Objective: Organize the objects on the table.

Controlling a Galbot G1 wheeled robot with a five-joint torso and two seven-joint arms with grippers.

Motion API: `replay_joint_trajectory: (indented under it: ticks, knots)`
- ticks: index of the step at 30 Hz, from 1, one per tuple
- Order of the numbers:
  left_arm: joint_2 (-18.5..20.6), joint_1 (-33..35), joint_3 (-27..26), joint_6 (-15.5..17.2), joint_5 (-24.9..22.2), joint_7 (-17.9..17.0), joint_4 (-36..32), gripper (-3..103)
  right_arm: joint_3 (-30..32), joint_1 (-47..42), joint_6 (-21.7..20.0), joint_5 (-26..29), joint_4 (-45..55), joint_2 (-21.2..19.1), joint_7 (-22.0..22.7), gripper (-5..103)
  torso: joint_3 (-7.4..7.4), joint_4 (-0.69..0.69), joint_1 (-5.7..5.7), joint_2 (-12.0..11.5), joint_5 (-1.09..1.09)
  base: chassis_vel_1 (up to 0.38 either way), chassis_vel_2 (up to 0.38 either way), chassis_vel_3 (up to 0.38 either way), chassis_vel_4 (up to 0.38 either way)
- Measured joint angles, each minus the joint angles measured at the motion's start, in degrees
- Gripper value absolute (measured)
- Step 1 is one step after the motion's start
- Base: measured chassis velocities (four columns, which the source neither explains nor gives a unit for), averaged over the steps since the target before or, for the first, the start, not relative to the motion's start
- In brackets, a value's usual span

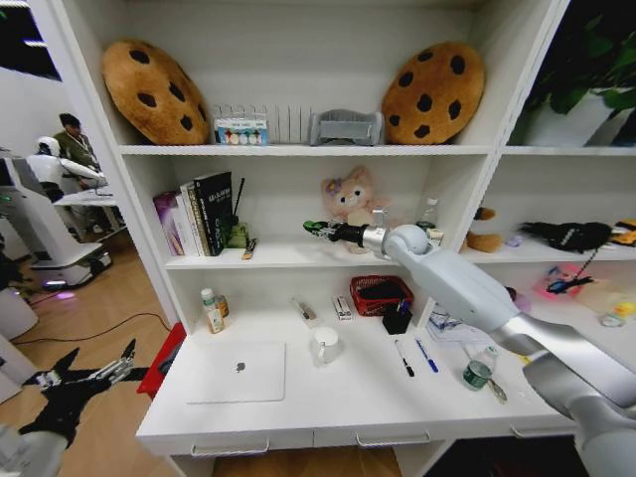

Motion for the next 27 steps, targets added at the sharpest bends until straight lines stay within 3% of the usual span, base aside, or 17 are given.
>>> replay_joint_trajectory:
  ticks: [16,27]
  knots:
    - [0.0,0.0,0.0,0.0,0.0,0.0,0.0,100,-3.5,0.3,2.2,-5.6,-10.6,10.6,-1.9,36,0.0,0.02,0.0,0.0,0.0,0.0,0.0,0.0,0.0]
    - [0.0,0.0,0.0,0.0,0.0,0.0,0.0,100,-3.1,0.0,2.8,-6.5,-11.7,8.7,-2.2,36,0.0,-0.01,-0.01,0.0,0.01,0.0,0.0,0.0,0.0]
